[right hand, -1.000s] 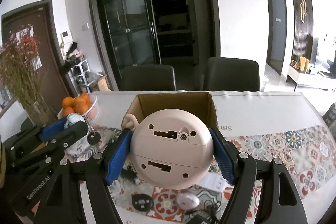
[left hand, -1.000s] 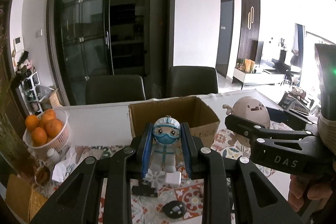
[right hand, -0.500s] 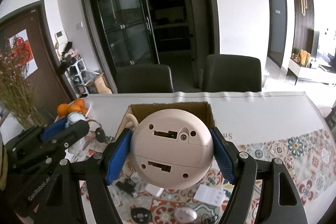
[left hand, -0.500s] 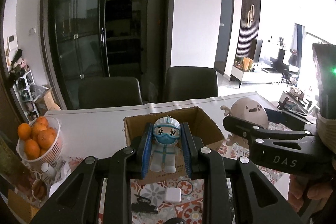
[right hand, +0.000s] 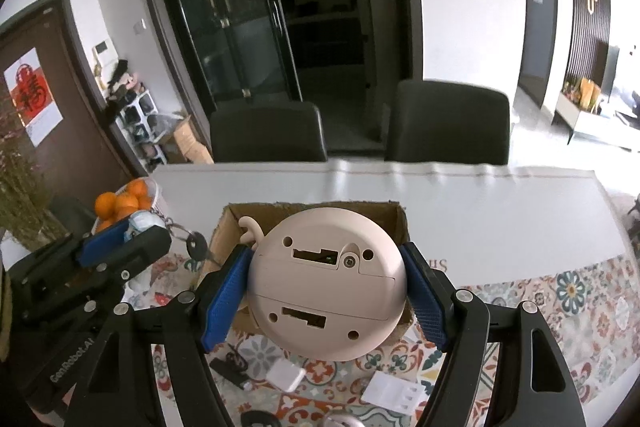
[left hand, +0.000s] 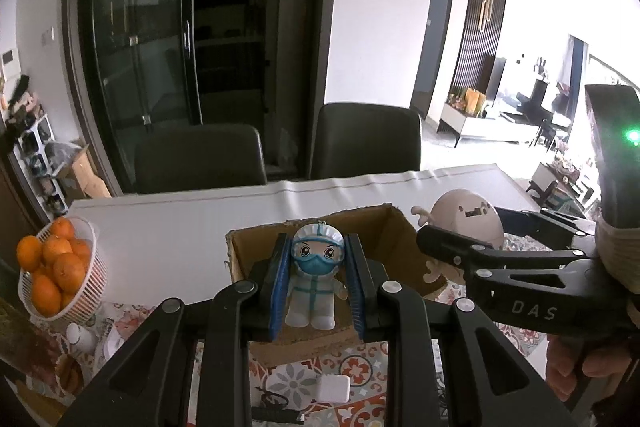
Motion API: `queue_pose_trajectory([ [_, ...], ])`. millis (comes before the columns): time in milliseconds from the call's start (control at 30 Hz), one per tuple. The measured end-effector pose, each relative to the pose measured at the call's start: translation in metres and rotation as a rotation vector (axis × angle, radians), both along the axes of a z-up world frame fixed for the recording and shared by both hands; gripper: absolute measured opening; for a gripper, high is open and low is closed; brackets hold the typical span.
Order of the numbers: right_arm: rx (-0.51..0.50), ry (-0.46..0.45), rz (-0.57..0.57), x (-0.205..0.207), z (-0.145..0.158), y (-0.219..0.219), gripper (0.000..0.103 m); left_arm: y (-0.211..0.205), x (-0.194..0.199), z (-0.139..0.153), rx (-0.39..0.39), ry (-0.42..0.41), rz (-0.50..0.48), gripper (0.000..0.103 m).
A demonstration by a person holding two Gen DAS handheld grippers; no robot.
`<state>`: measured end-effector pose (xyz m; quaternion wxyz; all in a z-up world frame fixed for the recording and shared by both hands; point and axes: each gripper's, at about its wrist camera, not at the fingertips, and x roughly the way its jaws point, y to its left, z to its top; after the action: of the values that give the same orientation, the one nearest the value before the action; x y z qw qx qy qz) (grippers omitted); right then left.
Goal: Organize rigid objects
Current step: 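Carry the figurine and pink device over the cardboard box with both grippers, then open both grippers to drop the figurine and pink device into the box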
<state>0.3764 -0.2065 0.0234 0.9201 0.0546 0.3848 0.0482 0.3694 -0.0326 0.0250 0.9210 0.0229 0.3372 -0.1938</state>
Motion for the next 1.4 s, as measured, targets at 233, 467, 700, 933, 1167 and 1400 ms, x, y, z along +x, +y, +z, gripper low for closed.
queue_pose_trajectory([
  [233, 0.02, 0.098, 0.012, 0.033, -0.019, -0.002, 0.075, -0.005, 0.034, -0.02, -0.009, 0.109, 0.004, 0.027],
  [467, 0.0, 0.182, 0.021, 0.061, -0.042, -0.001, 0.075, -0.01, 0.063, -0.047, 0.002, 0.211, 0.011, 0.027],
  [700, -0.013, 0.267, 0.032, 0.078, -0.071, 0.001, 0.075, -0.013, 0.077, -0.078, 0.047, 0.299, 0.002, 0.027],
  [933, 0.0, 0.319, 0.038, 0.086, -0.094, -0.003, 0.075, -0.017, 0.085, -0.094, 0.058, 0.339, 0.001, 0.028],
  [1167, -0.001, 0.33, 0.027, 0.085, -0.1, -0.006, 0.075, -0.017, 0.085, -0.1, 0.073, 0.346, 0.022, 0.039],
  [1400, -0.029, 0.276, -0.006, 0.073, -0.09, -0.006, 0.075, -0.011, 0.072, -0.091, 0.094, 0.3, 0.064, 0.047],
])
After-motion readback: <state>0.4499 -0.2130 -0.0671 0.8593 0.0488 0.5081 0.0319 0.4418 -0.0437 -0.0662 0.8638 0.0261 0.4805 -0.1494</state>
